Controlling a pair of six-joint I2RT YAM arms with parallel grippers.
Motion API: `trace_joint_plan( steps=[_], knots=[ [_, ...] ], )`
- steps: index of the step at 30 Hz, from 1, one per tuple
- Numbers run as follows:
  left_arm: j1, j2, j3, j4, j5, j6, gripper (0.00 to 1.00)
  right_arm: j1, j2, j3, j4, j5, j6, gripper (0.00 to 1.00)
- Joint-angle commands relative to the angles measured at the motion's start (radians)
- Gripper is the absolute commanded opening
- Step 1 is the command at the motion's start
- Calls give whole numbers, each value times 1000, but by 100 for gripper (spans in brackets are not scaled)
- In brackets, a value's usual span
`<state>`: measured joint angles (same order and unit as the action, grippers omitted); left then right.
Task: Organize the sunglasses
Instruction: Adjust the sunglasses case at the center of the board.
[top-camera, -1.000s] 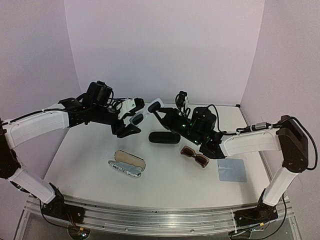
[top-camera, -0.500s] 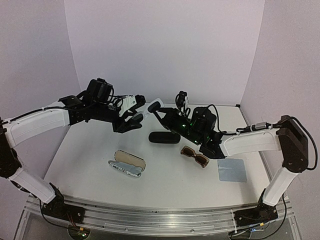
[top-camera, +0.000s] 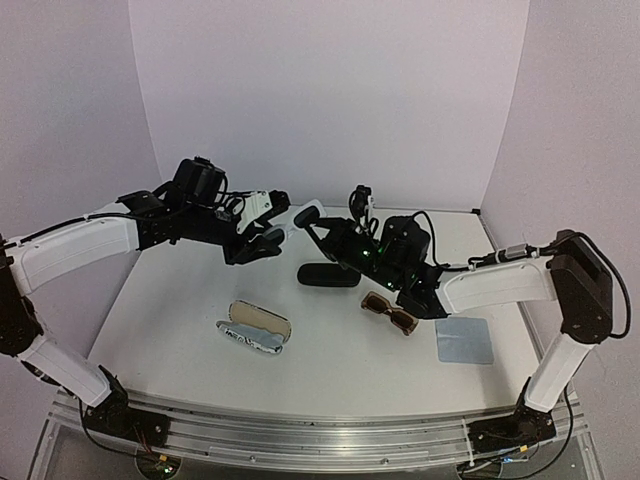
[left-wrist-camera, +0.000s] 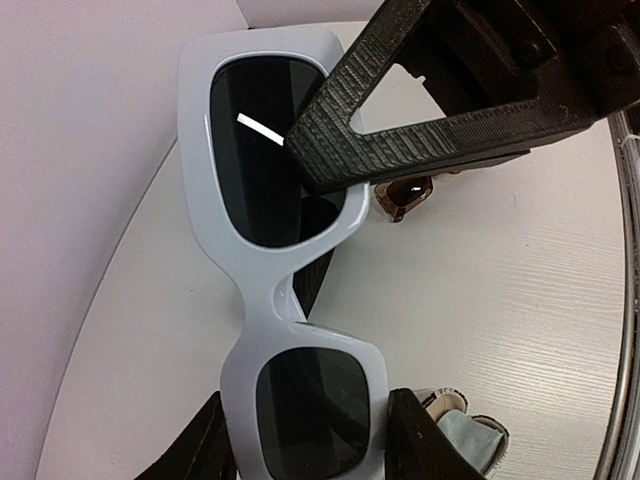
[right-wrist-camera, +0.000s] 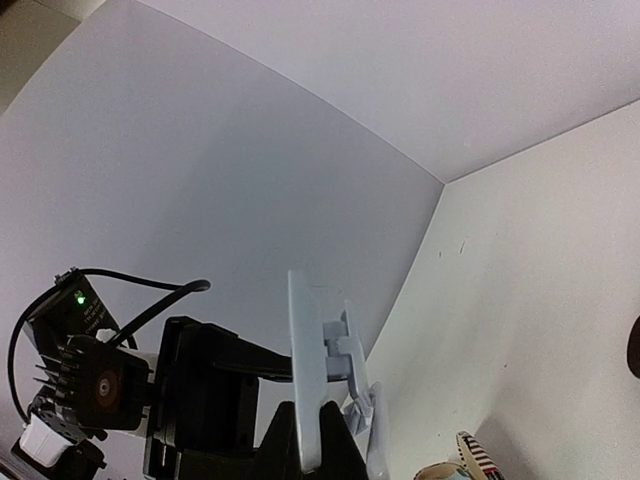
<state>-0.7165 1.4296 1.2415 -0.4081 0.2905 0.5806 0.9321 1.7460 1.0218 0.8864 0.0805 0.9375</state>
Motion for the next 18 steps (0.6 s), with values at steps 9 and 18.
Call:
trace_joint_plan(
  steps=[9,18],
  knots=[
    [-5,-11,1,-6,-46,28,0,7,11,4,41,-84,-10,43],
    [164,-4,-4,-81,-16,-77,0,4,-44,-79,-188,-193,-192,60]
  ],
)
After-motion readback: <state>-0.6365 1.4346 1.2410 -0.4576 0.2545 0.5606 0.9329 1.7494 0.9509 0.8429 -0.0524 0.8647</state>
